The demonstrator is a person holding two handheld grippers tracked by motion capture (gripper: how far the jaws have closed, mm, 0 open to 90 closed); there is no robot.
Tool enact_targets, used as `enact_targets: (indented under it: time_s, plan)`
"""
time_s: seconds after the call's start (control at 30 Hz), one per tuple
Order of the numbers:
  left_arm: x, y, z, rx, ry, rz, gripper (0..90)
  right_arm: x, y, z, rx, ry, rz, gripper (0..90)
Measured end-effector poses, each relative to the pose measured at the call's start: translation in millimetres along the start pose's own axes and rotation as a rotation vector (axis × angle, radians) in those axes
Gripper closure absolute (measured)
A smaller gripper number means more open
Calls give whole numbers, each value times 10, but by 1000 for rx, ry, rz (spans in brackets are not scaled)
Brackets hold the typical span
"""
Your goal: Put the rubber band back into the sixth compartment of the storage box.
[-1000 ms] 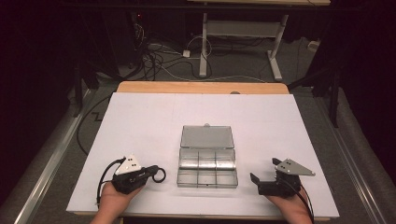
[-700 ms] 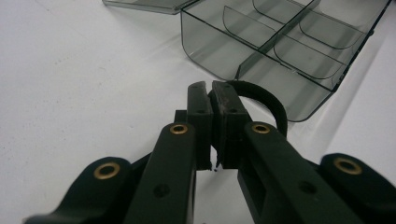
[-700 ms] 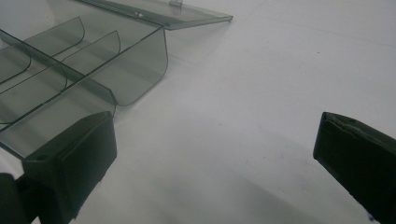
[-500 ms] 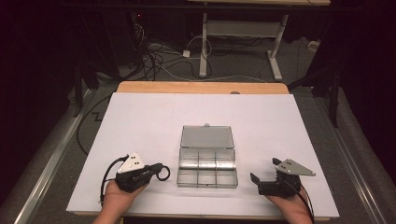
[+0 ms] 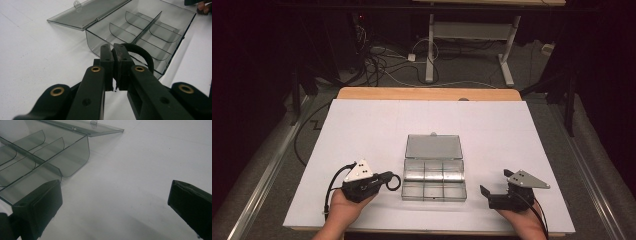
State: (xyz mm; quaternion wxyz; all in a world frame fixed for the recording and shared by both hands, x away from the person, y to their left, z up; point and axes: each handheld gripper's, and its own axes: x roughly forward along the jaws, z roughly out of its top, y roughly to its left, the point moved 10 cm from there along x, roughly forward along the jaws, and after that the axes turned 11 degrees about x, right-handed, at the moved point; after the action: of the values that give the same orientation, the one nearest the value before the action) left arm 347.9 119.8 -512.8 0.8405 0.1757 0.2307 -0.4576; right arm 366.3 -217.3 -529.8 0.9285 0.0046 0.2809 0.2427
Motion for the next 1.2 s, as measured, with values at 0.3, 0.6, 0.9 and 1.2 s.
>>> enact_targets:
  time_s: [0.3,0.6,0.9,1.2]
  plan:
    - [87,-28,99,12,-6,-17,848,0,2,-1,1,1,2,4]
    - [197,-80,211,34,-5,-34,848,-1,-4,8,-2,-7,5,3]
    - [305,-133,261,39,-2,-56,848,0,-4,7,-1,-5,5,4]
    - [409,-220,354,58,1,-80,848,0,-4,3,5,-3,3,4]
